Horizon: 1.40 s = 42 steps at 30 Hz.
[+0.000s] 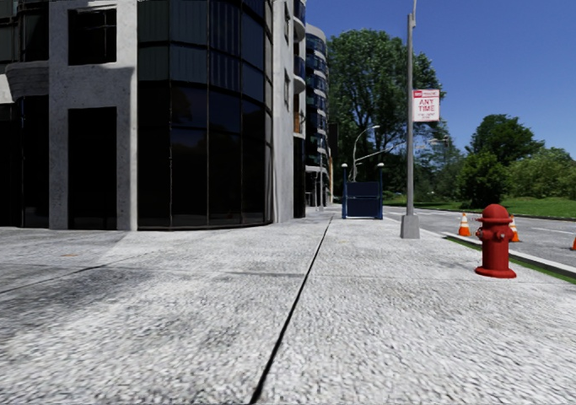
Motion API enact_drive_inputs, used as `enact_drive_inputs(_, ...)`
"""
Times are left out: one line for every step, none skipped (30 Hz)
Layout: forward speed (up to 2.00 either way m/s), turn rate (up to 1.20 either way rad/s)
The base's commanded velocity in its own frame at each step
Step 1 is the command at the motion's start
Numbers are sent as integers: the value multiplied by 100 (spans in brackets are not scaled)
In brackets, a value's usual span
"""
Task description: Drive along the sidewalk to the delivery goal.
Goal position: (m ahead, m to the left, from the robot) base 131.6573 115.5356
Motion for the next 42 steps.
enact_drive_inputs(200, -22)
enact_drive_inputs(200, -22)
enact_drive_inputs(200, -22)
enact_drive_inputs(200, -22)
enact_drive_inputs(200, -22)
enact_drive_inputs(200, -22)
enact_drive_inputs(200, -23)
enact_drive_inputs(200, -23)
enact_drive_inputs(200, -23)
enact_drive_inputs(200, -24)
enact_drive_inputs(200, -24)
enact_drive_inputs(200, -24)
enact_drive_inputs(200, -25)
enact_drive_inputs(200, -25)
enact_drive_inputs(200, -25)
enact_drive_inputs(200, -25)
enact_drive_inputs(200, -25)
enact_drive_inputs(200, -26)
enact_drive_inputs(200, -26)
enact_drive_inputs(200, -26)
enact_drive_inputs(200, -26)
enact_drive_inputs(200, -26)
enact_drive_inputs(200, -26)
enact_drive_inputs(200, -26)
enact_drive_inputs(200, -27)
enact_drive_inputs(200, -27)
enact_drive_inputs(200, -28)
enact_drive_inputs(200, -28)
enact_drive_inputs(200, -23)
enact_drive_inputs(200, -23)
enact_drive_inputs(200, 0)
enact_drive_inputs(200, 0)
enact_drive_inputs(200, 0)
enact_drive_inputs(200, 0)
enact_drive_inputs(200, 0)
enact_drive_inputs(200, 0)
enact_drive_inputs(200, 0)
enact_drive_inputs(200, 0)
enact_drive_inputs(200, 0)
enact_drive_inputs(200, 0)
enact_drive_inputs(200, 0)
enact_drive_inputs(200, 0)
